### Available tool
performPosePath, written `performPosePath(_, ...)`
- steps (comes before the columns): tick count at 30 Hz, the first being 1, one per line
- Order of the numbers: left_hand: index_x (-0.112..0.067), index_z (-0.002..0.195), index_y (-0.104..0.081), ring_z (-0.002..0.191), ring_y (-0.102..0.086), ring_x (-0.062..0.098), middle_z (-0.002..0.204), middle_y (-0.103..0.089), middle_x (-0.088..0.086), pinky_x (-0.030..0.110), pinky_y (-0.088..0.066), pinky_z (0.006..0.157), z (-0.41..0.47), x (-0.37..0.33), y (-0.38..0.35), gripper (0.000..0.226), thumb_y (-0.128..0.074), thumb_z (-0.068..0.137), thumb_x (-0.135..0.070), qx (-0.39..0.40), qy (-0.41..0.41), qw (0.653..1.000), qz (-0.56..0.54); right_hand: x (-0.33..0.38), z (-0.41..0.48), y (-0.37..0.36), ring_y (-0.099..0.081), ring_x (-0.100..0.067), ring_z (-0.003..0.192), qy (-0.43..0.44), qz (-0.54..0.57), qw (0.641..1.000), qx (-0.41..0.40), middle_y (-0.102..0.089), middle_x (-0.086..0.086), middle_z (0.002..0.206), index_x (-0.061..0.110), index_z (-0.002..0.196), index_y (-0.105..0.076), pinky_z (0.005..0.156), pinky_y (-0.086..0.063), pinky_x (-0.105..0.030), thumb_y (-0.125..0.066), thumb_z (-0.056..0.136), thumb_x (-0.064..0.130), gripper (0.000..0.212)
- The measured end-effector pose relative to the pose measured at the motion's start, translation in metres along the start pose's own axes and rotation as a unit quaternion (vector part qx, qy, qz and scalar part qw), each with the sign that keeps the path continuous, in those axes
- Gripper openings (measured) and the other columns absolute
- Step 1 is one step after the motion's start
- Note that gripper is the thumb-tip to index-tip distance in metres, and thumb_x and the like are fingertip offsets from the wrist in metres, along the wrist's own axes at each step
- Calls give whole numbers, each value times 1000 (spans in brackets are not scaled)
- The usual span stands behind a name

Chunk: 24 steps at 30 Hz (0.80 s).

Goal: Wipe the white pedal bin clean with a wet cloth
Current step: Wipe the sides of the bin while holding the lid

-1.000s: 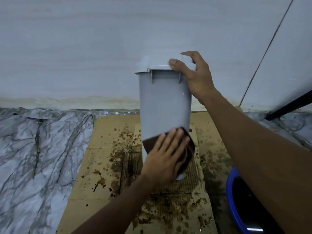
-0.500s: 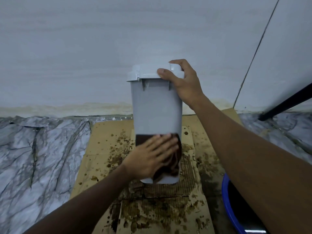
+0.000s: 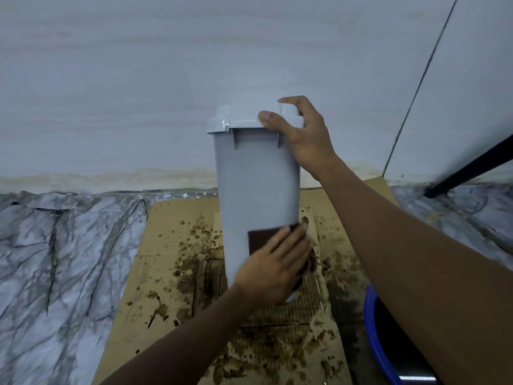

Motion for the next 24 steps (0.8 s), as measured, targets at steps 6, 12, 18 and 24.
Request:
performPosePath(6, -7, 164, -14, 160, 0, 32, 172, -9, 13, 49, 11, 128, -67, -9, -22, 78, -31, 102, -51, 37, -146, 986, 67, 2, -3, -2, -60, 8, 73, -2, 8, 1000, 5, -63, 17, 91, 26, 107, -64, 62, -46, -9, -82, 66, 54, 53)
performPosePath(12, -13, 165, -5, 160, -1, 30, 174, 1, 9, 46, 0, 130, -70, 68, 4, 66, -25, 110, -44, -84, 92, 991, -43, 3, -2, -6, -63, 2, 81, -5, 2, 1000, 0, -65, 15, 98, 32, 104, -63, 68, -49, -14, -79, 58, 65, 59)
performPosePath(18, -6, 163, -18, 159, -5, 34, 172, -10, 13, 53, -6, 129, 22, 106, 47, 66, -32, 110, -41, -171, 296, 935, -89, 1, 0, -3, -62, 2, 80, -2, -3, 1000, -8, -62, 17, 94, 27, 106, -63, 73, -52, -17, -82, 66, 56, 52)
performPosePath(24, -6, 162, -27, 159, -3, 35, 170, -20, 14, 51, 2, 129, 30, 50, 28, 64, -37, 108, -39, -91, 133, 986, -51, 1, 0, -1, -61, 4, 79, -2, 0, 1000, -3, -62, 18, 94, 29, 106, -63, 69, -50, -14, -81, 66, 57, 52)
Point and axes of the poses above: each hand's wrist, its own z-axis towards the middle knuckle, its own y-axis out of the back of the hand, x = y × z, the point moved 6 cm from there along z, towards the middle knuckle
